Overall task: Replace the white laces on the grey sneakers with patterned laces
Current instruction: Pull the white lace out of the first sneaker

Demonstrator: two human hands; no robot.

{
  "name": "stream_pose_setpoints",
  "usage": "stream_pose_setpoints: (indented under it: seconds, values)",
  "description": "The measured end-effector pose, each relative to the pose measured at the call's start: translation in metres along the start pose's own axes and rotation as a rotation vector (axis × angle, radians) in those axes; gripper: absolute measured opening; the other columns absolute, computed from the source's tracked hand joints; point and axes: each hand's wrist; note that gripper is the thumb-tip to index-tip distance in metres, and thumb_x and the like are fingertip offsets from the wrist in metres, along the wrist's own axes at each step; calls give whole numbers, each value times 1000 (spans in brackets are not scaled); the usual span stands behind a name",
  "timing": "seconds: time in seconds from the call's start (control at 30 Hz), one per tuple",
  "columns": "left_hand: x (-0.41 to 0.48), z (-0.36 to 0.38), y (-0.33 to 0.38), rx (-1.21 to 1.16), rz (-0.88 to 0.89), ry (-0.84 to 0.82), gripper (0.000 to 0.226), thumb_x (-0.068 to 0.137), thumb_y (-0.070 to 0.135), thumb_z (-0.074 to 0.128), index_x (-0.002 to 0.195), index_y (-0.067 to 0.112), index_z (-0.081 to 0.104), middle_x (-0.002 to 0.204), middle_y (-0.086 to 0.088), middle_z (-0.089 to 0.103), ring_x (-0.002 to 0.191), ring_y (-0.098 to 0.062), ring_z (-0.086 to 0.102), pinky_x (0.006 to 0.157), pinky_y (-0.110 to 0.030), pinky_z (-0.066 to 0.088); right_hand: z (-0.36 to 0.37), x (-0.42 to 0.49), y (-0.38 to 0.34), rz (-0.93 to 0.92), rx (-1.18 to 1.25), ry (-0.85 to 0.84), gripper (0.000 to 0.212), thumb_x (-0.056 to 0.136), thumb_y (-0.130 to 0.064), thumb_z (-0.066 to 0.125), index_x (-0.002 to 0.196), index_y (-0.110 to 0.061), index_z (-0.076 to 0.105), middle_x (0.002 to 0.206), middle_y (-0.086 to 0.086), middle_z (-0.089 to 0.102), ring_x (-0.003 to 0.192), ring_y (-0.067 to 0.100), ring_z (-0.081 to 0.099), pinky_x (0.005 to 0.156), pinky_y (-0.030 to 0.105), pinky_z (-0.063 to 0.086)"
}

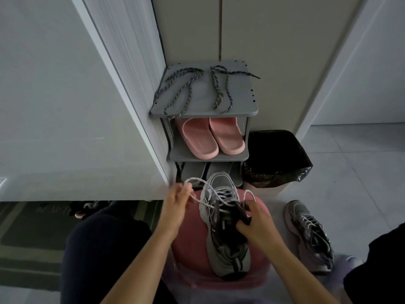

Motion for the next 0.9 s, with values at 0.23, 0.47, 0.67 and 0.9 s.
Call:
stream_pose_setpoints:
  seconds: [0.23,0.47,0.67,0.9]
  values:
    - [-18,29,-21,431,166,-268,17,96,22,47,84,13,54,74,11,52,72,5,52,73,-16,37,3,-3,-1,-34,23,12,41,76,-15,63,115,-12,50,94,-4,61,94,19,61,81,35,51]
    - [11,-11,12,-64,-40,252,28,100,22,37,74,14,47,63,-2,48,51,-9,48,51,-19,41,-2,-2,8,60,97,63,30,77,-7,60,103,-15,47,86,-3,57,78,16,56,63,26,44]
    - [-3,8,-14,281,-13,25,28,87,31,60,103,15,44,88,-5,52,75,-16,54,66,-26,43,0,1,8,-7,150,-64,26,81,-21,69,93,-15,47,76,-15,49,68,0,49,58,7,41]
    - [-4,25,-19,866,638,-115,28,83,13,61,109,21,66,115,3,62,110,-18,55,93,-31,35,-18,10,0,-41,80,231,25,87,-33,61,106,-16,57,103,-3,49,79,16,53,73,28,40]
Point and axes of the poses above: each hand's wrist, its own x-axis towards the middle knuckle, its own z-axis out of the palm, y = z × x
